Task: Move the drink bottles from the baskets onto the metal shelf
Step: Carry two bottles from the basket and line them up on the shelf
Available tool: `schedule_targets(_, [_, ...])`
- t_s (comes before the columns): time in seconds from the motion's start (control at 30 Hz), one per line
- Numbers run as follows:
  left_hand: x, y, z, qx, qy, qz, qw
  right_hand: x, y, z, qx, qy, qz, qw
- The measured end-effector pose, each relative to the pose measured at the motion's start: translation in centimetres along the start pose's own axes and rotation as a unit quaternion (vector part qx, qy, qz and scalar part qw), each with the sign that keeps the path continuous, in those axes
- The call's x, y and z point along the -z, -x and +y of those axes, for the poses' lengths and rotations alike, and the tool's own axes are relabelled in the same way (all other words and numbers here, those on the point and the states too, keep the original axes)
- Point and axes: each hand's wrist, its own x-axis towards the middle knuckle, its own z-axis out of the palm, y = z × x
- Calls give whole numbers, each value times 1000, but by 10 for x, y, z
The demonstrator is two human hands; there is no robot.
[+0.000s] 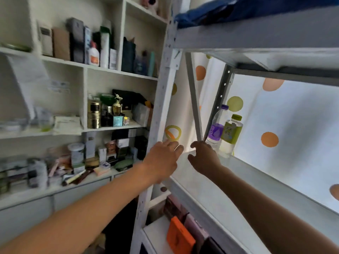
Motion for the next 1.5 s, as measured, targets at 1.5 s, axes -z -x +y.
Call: schedule_targets(1.5, [354, 862, -91, 811, -209, 54, 544, -142, 571, -793, 793, -139, -140, 577])
